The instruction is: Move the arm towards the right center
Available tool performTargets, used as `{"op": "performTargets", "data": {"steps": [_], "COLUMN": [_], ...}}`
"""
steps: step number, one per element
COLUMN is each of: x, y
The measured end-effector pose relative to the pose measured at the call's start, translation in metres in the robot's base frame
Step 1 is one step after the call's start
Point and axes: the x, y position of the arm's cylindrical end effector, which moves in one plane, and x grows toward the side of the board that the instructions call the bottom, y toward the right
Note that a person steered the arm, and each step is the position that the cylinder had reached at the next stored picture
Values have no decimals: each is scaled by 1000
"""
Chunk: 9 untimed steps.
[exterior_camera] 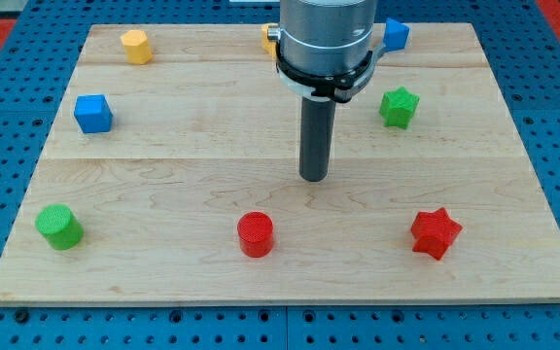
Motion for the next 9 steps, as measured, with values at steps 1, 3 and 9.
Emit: {"op": "performTargets", "data": {"steps": [1,3,9], "x": [-10,-8,-30], "y": [0,-2,183]}}
